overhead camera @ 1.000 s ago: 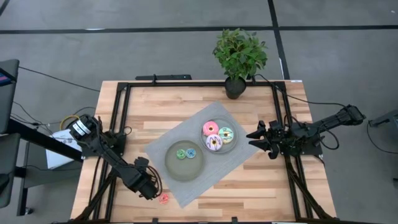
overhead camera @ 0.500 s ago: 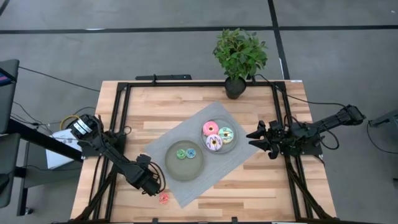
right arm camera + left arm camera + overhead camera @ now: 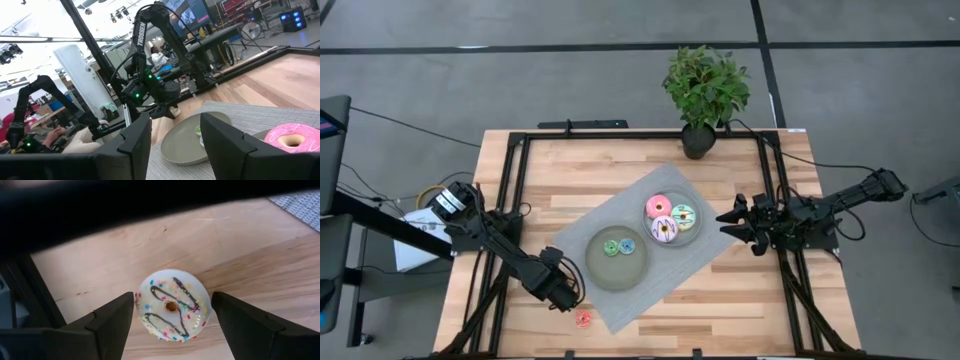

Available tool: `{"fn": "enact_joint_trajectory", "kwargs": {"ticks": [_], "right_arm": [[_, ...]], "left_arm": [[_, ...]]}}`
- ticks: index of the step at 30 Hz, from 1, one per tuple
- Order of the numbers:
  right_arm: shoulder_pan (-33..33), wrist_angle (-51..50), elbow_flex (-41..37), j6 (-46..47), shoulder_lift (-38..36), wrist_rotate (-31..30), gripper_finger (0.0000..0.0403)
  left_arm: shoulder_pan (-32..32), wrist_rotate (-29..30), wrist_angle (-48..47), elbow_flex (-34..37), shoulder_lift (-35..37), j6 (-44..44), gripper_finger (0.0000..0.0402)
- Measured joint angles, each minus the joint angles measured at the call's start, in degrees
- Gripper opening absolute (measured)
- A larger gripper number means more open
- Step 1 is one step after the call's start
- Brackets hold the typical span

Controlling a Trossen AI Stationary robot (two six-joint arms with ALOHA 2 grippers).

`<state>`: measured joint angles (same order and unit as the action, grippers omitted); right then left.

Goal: Pick & Place donuts
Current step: Put the small white donut on the dark gray plate

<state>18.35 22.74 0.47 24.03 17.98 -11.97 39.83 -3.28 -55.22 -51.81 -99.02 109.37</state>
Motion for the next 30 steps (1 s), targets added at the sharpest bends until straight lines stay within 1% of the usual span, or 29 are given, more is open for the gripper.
{"fn": "enact_joint_trajectory", "kwargs": {"ticks": [9,16,25,30], "right_arm": [[0.00,0.00,-0.01,0.00,0.00,0.02,0.0162],[0.00,0.00,0.00,0.00,0.00,0.02,0.0160],[0.00,0.00,-0.02,0.00,0.00,0.04,0.0160],[0.00,-0.02,-0.01,0.00,0.00,0.04,0.0162]], "left_arm": [[0.02,0.22,-0.37,0.00,-0.11,2.32,0.0275],[0.09,1.57,-0.35,0.00,-0.17,1.65,0.0273],[0.09,2.03,-0.15,0.04,-0.20,1.69,0.0244],[0.09,2.39,-0.17,0.07,-0.20,2.72,0.0238]]}}
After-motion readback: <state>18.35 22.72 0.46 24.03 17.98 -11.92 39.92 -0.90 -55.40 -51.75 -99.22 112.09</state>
